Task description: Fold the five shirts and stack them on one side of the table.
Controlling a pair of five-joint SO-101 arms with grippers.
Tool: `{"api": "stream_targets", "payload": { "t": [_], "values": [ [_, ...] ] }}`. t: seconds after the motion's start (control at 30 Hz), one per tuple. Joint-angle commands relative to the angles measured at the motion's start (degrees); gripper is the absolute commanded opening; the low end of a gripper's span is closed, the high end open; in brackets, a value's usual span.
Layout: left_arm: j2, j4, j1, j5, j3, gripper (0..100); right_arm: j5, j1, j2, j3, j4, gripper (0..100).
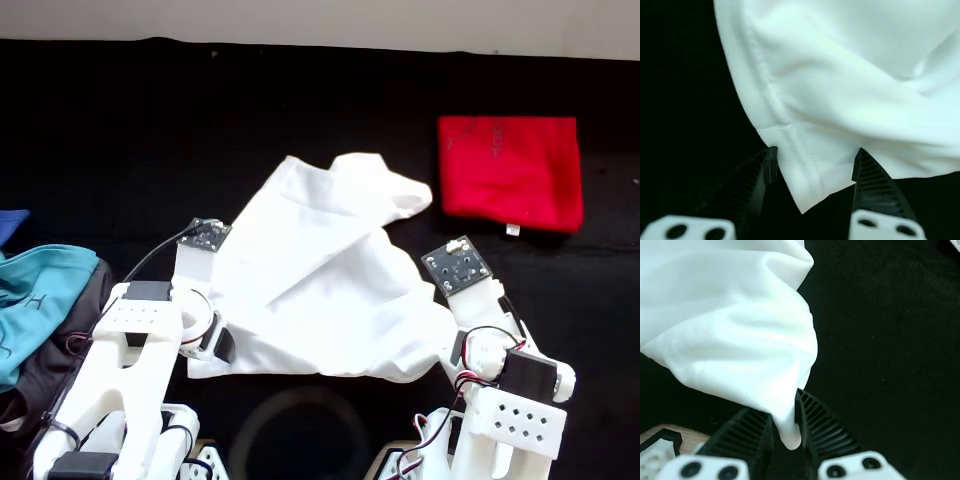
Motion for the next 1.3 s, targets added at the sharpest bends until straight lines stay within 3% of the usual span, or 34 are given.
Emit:
{"api": "stream_targets", "payload": {
  "t": [0.0, 0.27, 0.6, 1.03, 1.27],
  "values": [
    [-0.4, 0.5, 0.8, 0.4, 0.0, 25, 0.4, -0.7, -0.7, 0.0, -0.3, 0.6],
    [-0.6, 6.2, 0.5, 0.3, -1.3, 25, 0.5, -0.6, -0.7, -0.4, -0.3, 0.6],
    [-0.6, 18.7, 0.5, 0.4, -14.5, 25, 0.5, -0.6, -0.7, -0.4, -0.3, 0.6],
    [-0.2, 7.7, -1.6, 0.4, -3.1, 25, 0.6, -0.6, -0.7, -0.4, -0.3, 0.6],
    [13.9, 6.9, -5.5, -2.2, -6.6, 24, 0.6, -0.6, -0.7, -0.4, -0.3, 0.6]
  ]
}}
